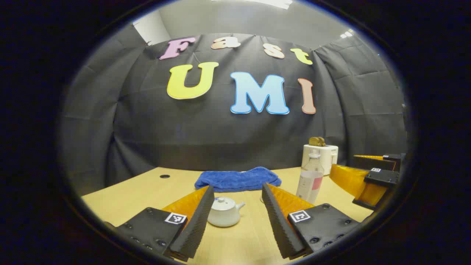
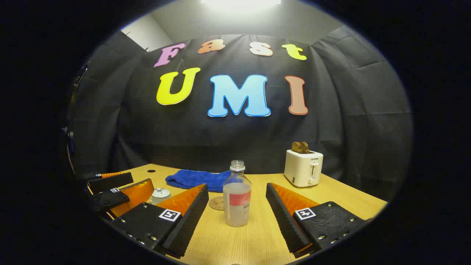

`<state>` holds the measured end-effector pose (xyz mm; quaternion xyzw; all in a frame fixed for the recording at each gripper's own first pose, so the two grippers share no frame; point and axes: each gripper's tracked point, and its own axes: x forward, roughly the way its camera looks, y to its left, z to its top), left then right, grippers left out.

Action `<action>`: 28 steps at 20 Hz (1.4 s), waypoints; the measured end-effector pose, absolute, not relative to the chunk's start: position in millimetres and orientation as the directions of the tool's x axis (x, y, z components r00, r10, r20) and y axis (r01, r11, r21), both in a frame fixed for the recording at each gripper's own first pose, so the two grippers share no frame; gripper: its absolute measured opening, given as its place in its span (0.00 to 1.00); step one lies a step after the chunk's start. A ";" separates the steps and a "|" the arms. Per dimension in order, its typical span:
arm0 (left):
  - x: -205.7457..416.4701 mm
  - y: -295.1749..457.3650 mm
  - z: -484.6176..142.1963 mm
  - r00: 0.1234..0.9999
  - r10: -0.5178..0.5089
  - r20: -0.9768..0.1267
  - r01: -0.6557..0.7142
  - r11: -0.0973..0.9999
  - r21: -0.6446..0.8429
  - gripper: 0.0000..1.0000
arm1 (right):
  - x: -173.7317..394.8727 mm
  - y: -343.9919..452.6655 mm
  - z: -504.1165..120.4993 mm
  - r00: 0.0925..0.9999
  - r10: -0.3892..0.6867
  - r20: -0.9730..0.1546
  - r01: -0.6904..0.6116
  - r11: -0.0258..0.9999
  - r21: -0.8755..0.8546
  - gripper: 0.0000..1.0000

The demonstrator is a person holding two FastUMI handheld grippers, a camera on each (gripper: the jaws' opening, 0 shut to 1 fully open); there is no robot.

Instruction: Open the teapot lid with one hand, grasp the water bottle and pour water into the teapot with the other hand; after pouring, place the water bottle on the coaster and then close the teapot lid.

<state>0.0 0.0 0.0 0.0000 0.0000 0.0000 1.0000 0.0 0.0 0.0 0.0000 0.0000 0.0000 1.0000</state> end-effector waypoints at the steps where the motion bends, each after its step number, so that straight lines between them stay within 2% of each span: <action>1: 2.1 4.3 6.1 1.000 0.003 0.006 -0.003 1.000 0.003 0.89 | 3.4 -1.5 3.0 1.000 -0.001 -0.001 0.001 1.000 0.011 0.97; 10: 10.0 17.7 21.3 1.000 0.005 0.013 -0.005 1.000 -0.001 0.89 | 13.4 -7.9 -4.8 0.999 -0.012 -0.031 0.012 1.000 0.013 0.97; 17: 26.4 20.2 1.9 1.000 -0.002 -0.030 0.002 1.000 -0.022 0.90 | 13.2 -5.9 -5.8 1.000 -0.007 -0.029 0.007 1.000 0.005 0.97; 28: 84.7 39.0 -48.1 0.992 -0.004 -0.128 0.001 1.000 -0.023 0.89 | 21.9 -21.8 -22.9 0.997 -0.046 -0.064 0.046 0.999 0.011 0.97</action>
